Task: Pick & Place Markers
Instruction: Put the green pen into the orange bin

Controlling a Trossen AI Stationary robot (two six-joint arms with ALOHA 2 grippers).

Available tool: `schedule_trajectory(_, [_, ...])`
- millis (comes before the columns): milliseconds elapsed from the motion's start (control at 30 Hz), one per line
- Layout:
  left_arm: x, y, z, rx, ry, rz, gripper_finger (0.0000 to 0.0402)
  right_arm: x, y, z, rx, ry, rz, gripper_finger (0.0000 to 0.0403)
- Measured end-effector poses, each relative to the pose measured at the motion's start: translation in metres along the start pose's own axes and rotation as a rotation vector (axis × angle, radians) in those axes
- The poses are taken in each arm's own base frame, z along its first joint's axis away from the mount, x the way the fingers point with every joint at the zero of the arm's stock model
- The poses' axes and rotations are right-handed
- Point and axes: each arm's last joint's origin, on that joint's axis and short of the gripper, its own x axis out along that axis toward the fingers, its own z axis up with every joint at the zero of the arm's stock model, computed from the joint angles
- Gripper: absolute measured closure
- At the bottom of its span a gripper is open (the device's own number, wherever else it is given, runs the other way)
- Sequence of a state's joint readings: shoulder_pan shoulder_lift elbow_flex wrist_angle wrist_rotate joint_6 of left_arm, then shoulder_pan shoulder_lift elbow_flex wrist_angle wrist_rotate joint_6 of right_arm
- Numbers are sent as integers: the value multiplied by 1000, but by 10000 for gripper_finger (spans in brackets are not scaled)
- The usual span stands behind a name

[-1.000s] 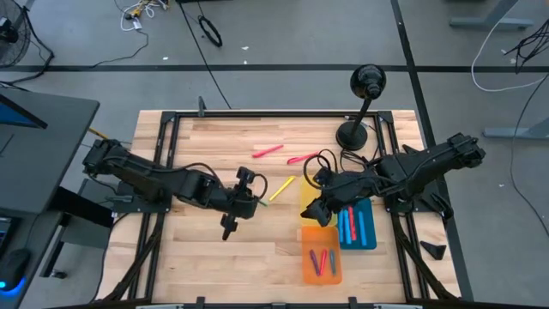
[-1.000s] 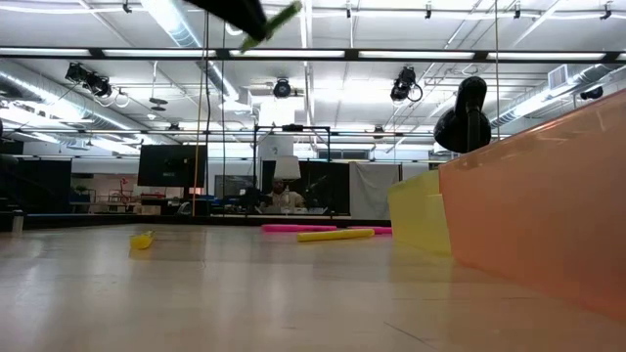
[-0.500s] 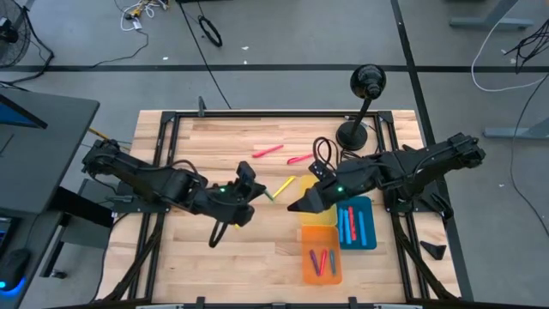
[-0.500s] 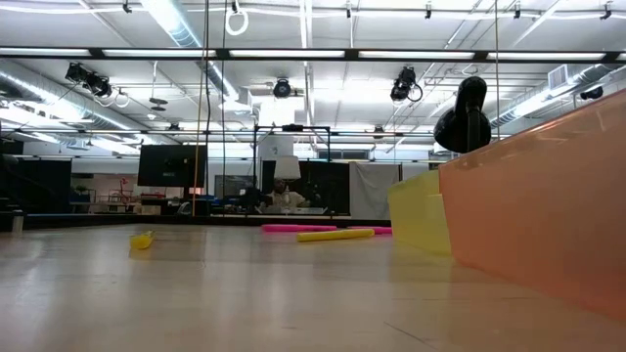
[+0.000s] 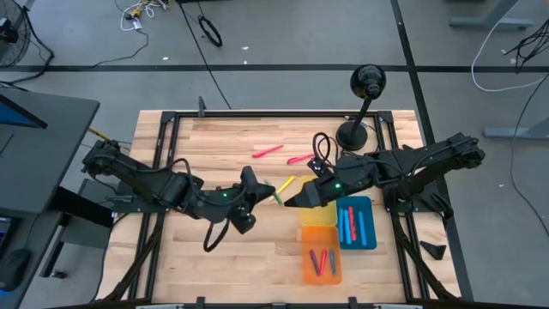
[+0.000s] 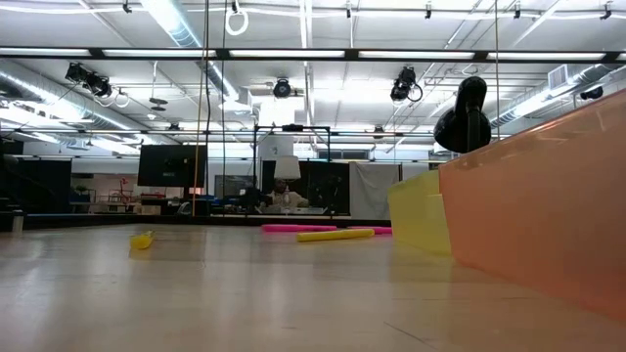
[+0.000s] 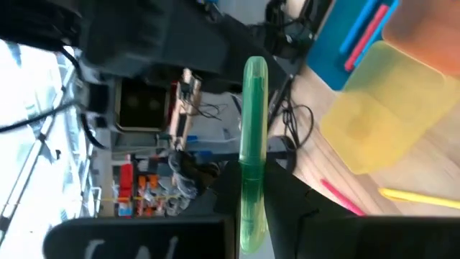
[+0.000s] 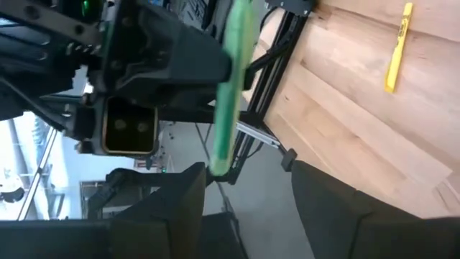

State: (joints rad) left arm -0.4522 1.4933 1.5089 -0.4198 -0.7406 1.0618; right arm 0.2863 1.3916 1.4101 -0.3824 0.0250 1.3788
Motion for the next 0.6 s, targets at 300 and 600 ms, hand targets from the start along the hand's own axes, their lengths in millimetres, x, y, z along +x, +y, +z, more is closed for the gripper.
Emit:
schedule_trajectory(300, [9, -4, 8, 61, -49, 4, 362, 9, -1, -1, 18, -2, 11, 192])
schedule_trajectory(600, [26, -14, 17, 88, -45, 16, 362, 10, 0, 0, 26, -2, 25, 194])
